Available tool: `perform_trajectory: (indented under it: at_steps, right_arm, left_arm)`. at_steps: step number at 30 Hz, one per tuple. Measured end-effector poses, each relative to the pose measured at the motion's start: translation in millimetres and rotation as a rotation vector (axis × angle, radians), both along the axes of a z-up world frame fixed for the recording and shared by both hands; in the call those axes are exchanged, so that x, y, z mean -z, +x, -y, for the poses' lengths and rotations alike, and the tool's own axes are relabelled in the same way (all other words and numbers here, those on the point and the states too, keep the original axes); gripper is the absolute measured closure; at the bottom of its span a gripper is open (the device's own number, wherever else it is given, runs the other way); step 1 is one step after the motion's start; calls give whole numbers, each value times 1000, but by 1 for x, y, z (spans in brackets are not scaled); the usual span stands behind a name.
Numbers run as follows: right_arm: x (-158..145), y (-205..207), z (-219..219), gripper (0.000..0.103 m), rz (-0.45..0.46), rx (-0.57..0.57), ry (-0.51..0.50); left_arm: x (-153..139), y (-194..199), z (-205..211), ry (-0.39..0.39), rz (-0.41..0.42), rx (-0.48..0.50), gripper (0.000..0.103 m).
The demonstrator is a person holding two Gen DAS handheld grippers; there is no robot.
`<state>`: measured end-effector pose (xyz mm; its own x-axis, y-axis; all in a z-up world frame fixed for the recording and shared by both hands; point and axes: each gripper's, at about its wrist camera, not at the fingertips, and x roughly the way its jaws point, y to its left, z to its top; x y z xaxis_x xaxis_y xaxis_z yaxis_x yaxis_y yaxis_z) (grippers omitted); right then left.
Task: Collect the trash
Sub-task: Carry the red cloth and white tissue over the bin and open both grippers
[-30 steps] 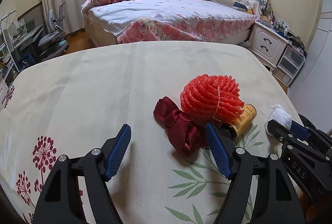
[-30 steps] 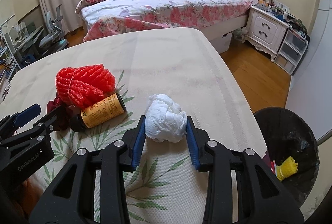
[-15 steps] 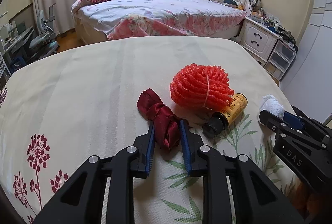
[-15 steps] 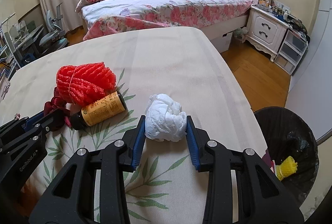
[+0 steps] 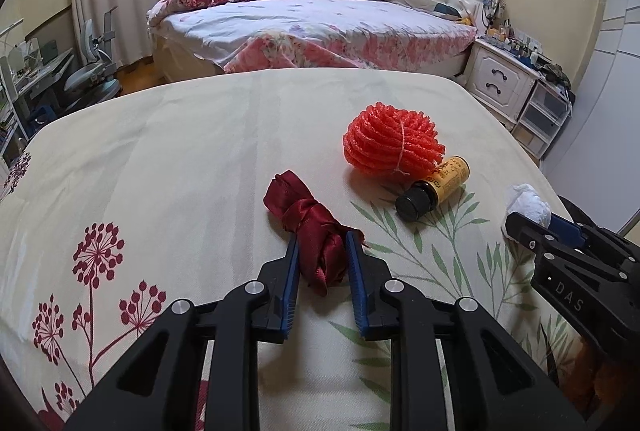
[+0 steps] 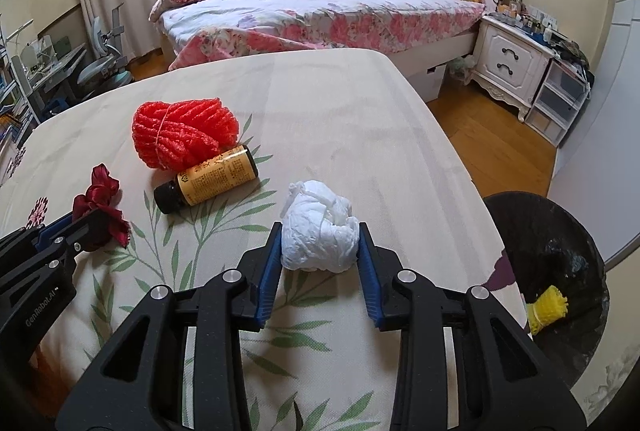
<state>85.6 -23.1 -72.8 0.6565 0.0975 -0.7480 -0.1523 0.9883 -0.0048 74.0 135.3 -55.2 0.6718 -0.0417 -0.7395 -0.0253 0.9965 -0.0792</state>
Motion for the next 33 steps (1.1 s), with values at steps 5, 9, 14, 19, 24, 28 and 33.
perform_trajectory:
  at_steps: [5,9,14,19,24,28,33]
  right_arm:
    - [0,-8,0,69,2,-2,-3]
    - [0,-13,0,69,1,-3,-4]
    - [1,-27,-1,69,3,-5,-7]
    - [1,-40,2,69,8,-3,-7]
    - [-2,-53,8,69,16,4,-4]
    - [-4,-62,13,69,22,8,1]
    - [-7,-70,23,69,28,17,6]
  left_arm:
    - [-1,-9,1,3,6,3,80]
    - [0,-16,3,9,11,6,80]
    - [-1,-25,6,11,17,13,80]
    - [-1,-33,11,18,26,22,80]
    - [-3,-41,18,23,38,34,80]
    - [-2,-47,25,26,46,45,80]
    - [-2,-54,35,29,50,65,80]
